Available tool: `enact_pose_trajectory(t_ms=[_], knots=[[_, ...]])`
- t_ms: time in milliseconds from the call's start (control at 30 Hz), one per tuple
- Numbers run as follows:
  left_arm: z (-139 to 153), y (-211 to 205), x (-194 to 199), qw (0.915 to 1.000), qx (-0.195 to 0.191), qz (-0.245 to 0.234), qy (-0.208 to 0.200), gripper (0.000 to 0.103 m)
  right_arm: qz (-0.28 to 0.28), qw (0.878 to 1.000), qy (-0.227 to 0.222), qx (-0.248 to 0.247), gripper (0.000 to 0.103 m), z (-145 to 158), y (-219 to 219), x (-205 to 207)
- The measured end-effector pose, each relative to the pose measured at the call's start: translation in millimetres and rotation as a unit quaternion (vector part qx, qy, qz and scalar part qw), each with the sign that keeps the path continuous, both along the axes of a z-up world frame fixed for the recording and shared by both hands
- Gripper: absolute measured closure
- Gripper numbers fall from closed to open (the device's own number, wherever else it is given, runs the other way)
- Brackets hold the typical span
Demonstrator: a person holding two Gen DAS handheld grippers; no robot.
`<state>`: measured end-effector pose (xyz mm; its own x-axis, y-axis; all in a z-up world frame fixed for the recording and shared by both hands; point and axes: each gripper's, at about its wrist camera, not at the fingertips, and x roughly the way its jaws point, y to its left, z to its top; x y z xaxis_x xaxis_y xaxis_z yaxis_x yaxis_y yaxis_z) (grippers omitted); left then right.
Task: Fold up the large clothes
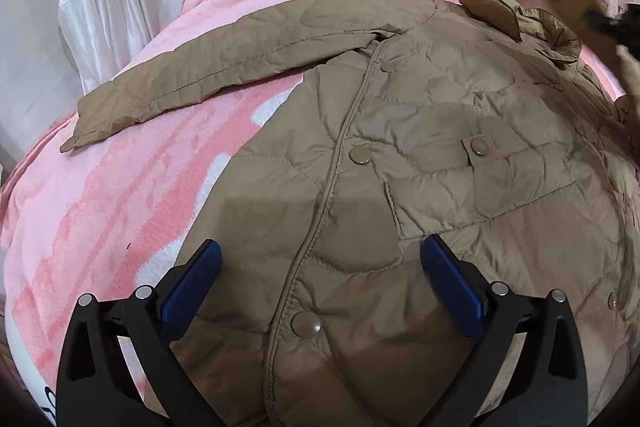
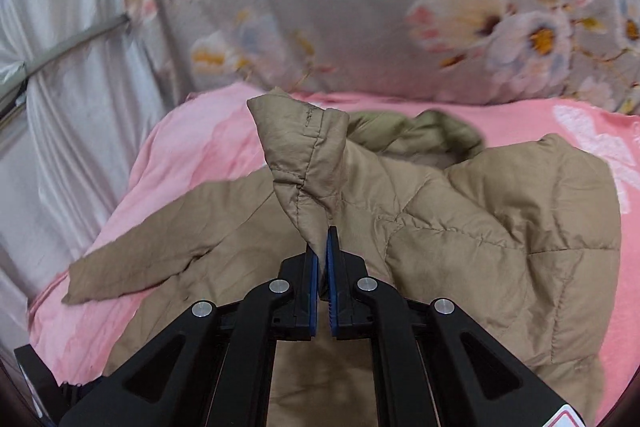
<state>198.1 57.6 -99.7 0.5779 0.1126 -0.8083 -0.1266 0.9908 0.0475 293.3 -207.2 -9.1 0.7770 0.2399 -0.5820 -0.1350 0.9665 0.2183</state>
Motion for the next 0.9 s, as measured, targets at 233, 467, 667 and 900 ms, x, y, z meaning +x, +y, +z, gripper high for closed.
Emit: enact_pose_trajectory(t_ms=[233,467,667,900], knots=[[-4.7,-1.5,-0.4,1.0,0.002,-0.002,-0.002,0.005,0.044,0.997,0.055,-0.014,0.097,-43.4,48.4,12.6],[-3.9,-2.2,3.4,0.9999,0.007,-0.006,0.01,0.005,0.073,0.992,0.093,-0.038,0.086,-51.8,58.7,-4.8],[22.5,-4.4,11.1,0.9999,0.001,-0.011,-0.012,0.005,0.089,0.996,0.015,0.0,0.018,-22.1,39.2,-47.8],[54.7,-16.0,35.2,0.9912,-0.119,-0.057,-0.009,0.005,0.005,1.0,0.003,0.029,0.023,-4.2,-43.4,-68.2]])
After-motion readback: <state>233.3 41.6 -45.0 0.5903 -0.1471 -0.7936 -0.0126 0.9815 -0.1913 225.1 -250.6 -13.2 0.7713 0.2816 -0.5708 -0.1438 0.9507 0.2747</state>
